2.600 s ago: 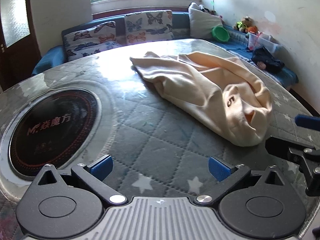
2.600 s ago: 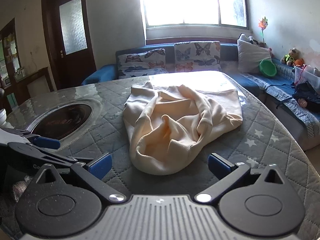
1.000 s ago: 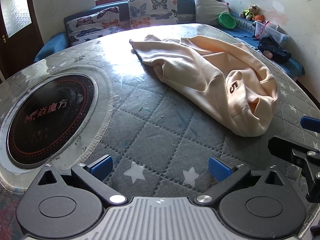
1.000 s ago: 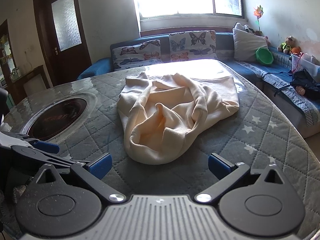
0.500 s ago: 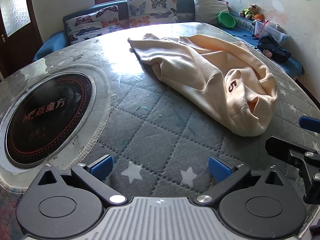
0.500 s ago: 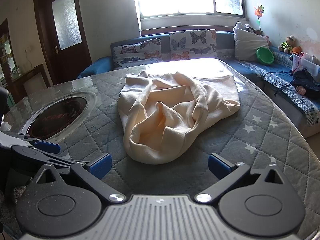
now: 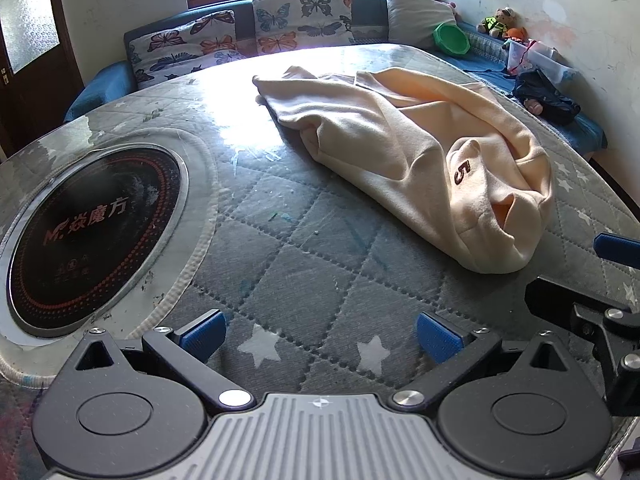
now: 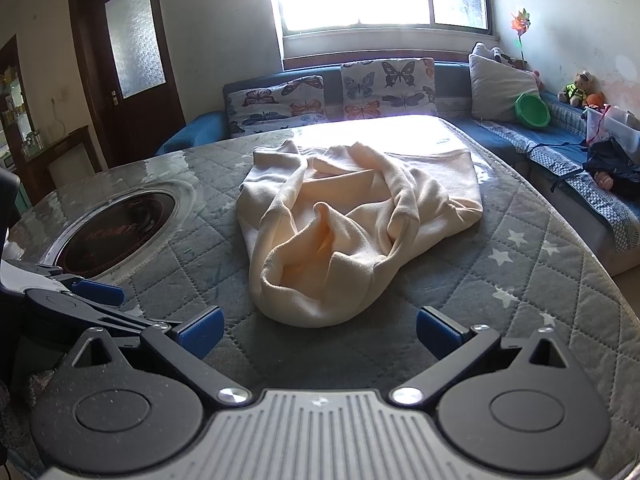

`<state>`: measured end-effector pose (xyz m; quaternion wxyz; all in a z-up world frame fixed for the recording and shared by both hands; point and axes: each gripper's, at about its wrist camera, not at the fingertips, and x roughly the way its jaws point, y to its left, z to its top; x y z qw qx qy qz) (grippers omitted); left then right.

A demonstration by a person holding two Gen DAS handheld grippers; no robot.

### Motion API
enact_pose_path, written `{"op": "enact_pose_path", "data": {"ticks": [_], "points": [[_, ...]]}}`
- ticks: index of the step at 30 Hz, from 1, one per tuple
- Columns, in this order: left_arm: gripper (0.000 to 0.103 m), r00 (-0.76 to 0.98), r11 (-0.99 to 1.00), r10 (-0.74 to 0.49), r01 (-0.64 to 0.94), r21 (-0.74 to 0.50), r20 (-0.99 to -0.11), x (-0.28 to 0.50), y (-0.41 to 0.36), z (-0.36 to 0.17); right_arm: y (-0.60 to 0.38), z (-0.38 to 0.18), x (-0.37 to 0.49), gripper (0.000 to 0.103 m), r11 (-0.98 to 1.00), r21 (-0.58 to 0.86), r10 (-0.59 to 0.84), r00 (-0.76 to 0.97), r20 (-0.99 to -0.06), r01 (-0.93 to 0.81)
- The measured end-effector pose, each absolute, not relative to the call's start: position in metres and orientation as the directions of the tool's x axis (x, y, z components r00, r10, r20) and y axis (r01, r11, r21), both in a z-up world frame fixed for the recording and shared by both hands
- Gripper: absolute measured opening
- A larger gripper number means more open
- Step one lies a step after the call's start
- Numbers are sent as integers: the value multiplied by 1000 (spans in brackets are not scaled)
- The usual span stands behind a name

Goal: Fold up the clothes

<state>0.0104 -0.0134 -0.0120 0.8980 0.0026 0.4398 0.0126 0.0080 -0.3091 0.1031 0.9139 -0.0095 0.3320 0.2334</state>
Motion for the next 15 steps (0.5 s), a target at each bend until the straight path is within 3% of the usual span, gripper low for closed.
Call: {"op": "enact_pose_path", "data": {"ticks": [15], "points": [[103, 613, 1000, 21, -13, 16, -790, 14, -14, -12, -309, 102, 10, 103, 893, 132, 415, 669, -617, -431]]}}
